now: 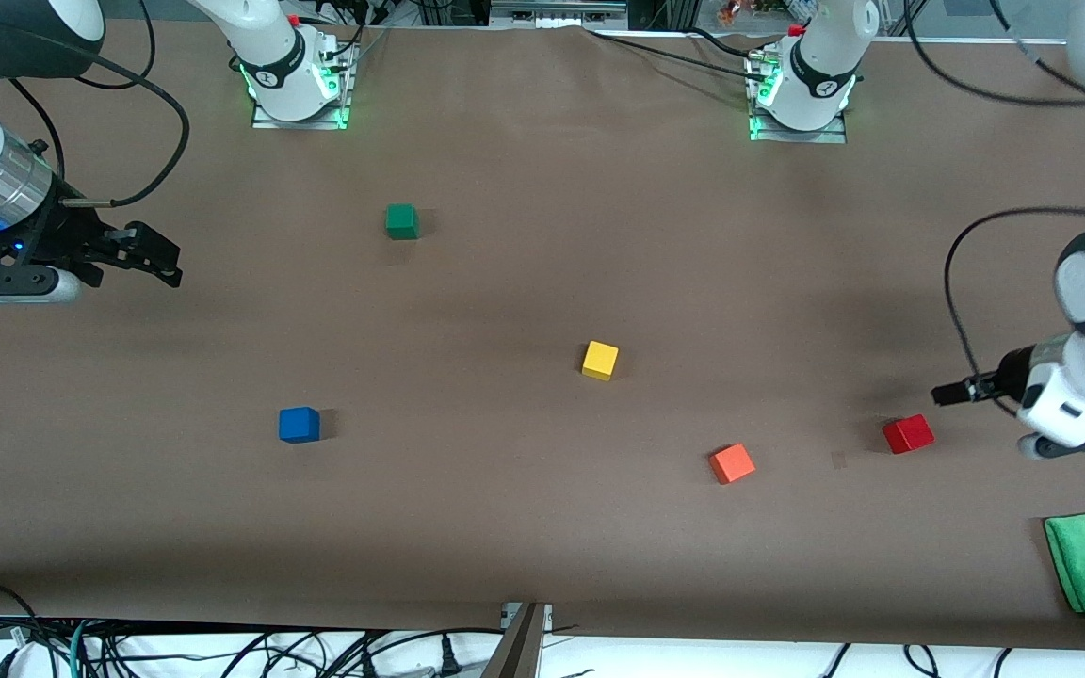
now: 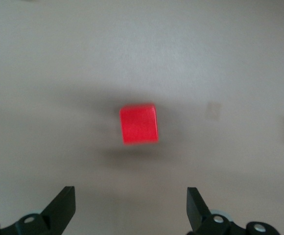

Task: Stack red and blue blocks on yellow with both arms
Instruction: 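Move the left gripper down toward the red cube, then close the left gripper on the red cube and lift it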

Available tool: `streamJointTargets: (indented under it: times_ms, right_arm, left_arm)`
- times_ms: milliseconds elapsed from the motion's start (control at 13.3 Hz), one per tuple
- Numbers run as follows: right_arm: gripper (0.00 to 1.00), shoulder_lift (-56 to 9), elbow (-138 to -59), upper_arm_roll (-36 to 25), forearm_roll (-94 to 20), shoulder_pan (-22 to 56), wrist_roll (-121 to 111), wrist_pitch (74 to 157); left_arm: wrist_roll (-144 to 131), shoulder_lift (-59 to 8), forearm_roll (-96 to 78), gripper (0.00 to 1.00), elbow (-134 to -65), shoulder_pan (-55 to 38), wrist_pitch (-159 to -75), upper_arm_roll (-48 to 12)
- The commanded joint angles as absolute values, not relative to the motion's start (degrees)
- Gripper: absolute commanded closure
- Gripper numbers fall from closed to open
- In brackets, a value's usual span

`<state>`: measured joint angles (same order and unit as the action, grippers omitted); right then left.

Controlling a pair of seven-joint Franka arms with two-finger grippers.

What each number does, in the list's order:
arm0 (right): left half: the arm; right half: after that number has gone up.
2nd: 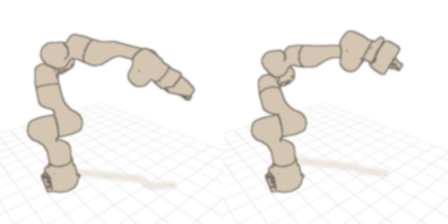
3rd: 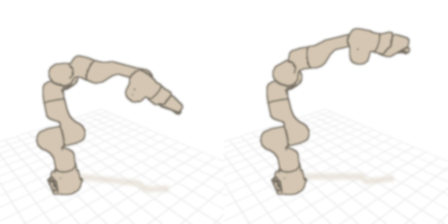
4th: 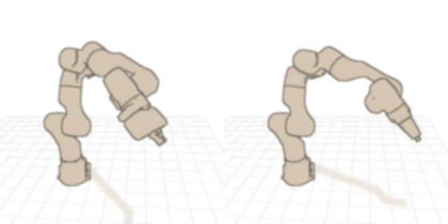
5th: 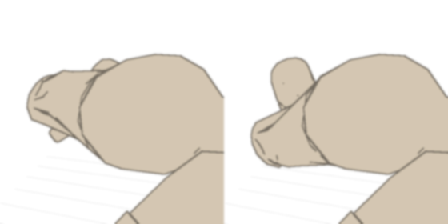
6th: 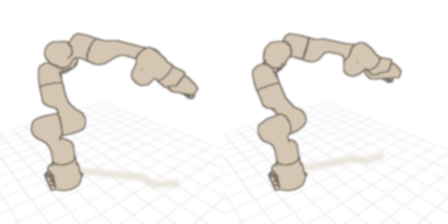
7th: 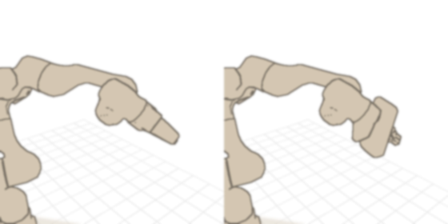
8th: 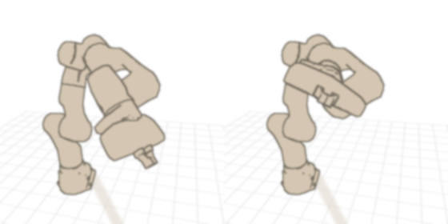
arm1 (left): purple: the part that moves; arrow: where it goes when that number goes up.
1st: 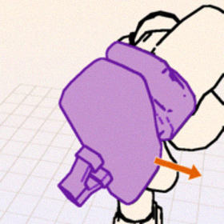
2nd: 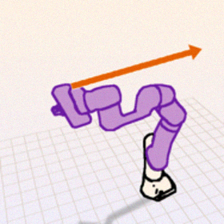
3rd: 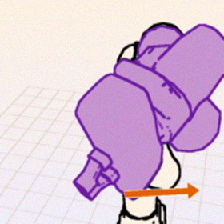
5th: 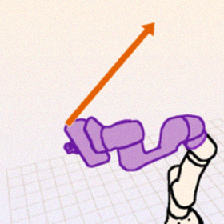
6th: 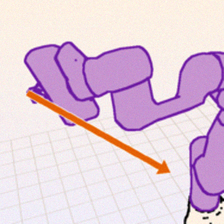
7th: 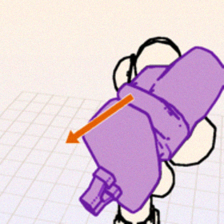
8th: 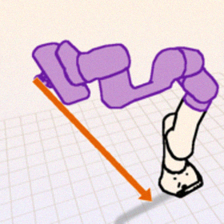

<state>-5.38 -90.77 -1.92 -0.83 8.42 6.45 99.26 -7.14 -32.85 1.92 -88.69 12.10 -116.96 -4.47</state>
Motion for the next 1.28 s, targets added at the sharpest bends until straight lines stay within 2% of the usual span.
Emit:
streamJointTargets:
  times_ms: [0, 451, 827, 902, 977, 1053, 1203]
  right_arm:
    - [0.01, -5.71, -89.47, -1.14, -0.26, 7.91, 6.94, 98.7]
    - [0.01, -5.63, -89.47, -0.79, -0.44, 8.61, 7.03, 98.7]
    - [0.01, -5.71, -88.95, -0.7, -0.7, 8.79, 7.21, 98.7]
    - [0.01, -5.71, -88.95, -0.7, -0.7, 8.79, 7.21, 98.7]
    - [0.01, -5.71, -88.68, -0.7, -0.7, 8.79, 7.21, 98.7]
    - [0.01, -5.71, -88.68, -0.7, -0.7, 8.96, 7.21, 98.7]
    - [0.01, -5.71, -88.68, -0.7, -0.62, 9.14, 7.21, 98.79]
  left_arm:
    - [-7.03, -35.4, 2.2, 0.0, -91.32, 12.3, -124.52, -4.83]
    - [-7.82, -40.16, 2.2, 0.0, -91.41, 12.3, -131.21, -4.04]
    - [-12.2, -41.48, 2.11, 0.0, -91.32, 12.04, -131.48, -4.04]
    - [-12.83, -41.48, 2.11, 0.09, -91.23, 11.87, -131.48, -3.96]
    - [-12.92, -41.48, 2.11, 0.31, -91.23, 11.87, -131.48, -3.96]
    - [-13.27, -41.4, 2.11, 0.49, -91.23, 11.78, -131.48, -4.04]
    - [-13.97, -41.31, 2.11, 0.77, -90.97, 11.78, -131.4, -4.04]
